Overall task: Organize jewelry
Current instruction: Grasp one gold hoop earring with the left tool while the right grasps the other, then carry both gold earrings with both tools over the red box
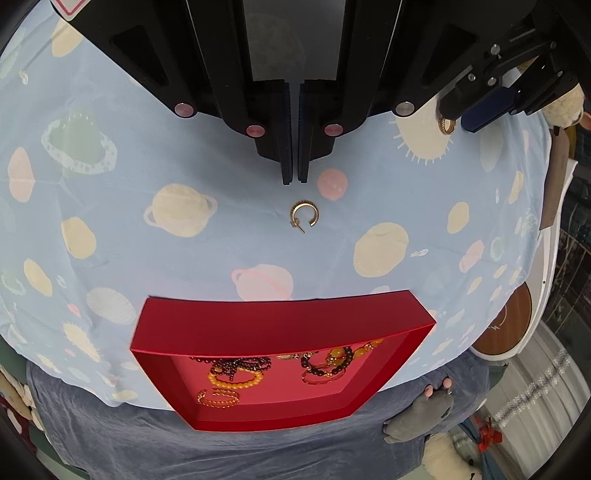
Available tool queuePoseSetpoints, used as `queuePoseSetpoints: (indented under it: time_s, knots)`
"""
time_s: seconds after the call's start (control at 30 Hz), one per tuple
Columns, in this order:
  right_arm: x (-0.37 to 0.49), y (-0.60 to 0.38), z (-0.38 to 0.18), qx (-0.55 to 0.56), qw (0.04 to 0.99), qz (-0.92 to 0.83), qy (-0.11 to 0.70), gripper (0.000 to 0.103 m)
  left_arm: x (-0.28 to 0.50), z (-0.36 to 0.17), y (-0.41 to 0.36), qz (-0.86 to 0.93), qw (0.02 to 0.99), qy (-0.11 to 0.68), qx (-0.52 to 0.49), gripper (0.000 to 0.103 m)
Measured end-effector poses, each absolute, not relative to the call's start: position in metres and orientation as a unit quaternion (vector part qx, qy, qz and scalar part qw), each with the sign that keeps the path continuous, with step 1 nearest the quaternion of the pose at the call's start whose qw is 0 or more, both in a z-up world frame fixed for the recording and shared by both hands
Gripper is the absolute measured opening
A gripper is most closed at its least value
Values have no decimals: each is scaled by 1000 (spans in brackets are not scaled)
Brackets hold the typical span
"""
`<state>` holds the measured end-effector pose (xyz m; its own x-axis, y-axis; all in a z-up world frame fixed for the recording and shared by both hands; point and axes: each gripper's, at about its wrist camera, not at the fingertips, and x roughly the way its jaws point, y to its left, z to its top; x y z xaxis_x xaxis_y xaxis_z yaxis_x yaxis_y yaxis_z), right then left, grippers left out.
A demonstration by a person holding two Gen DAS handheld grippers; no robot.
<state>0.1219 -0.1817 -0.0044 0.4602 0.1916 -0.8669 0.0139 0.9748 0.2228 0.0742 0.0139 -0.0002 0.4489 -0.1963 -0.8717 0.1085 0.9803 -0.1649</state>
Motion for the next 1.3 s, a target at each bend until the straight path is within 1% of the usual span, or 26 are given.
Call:
queuePoseSetpoints:
  time_s: [0.07,0.1,0.17,0.23,0.53,0.6,0.63,0.67,1.07,1.13,1.2,1.3]
  knots:
    - [120,-185,-4,108,846,57,518,3,73,0,15,-88,850,517,-43,31]
    - [120,-186,-4,112,847,57,517,6,72,0,15,-87,850,518,-43,32]
    - [121,-186,-2,111,849,54,514,17,73,0,14,-87,850,519,-44,34]
    - [125,-184,1,110,852,56,509,24,73,0,14,-85,849,519,-46,36]
    - [152,-165,-3,83,852,60,513,25,73,0,16,-86,848,520,-49,37]
    - [154,-163,-4,78,854,57,511,21,73,0,15,-86,849,520,-48,37]
    - [155,-164,-4,76,854,56,512,16,73,0,15,-86,849,519,-48,37]
    - [155,-165,-4,75,854,56,512,16,73,0,15,-85,849,519,-47,37]
    - [122,-192,-2,117,852,43,509,16,75,1,8,-89,852,514,-38,34]
    - [116,-197,-1,126,851,39,508,16,76,0,4,-89,853,513,-33,32]
    - [111,-201,0,135,851,36,507,16,77,0,3,-89,853,513,-33,23]
    - [105,-205,3,140,851,33,505,16,77,0,3,-88,853,513,-31,18]
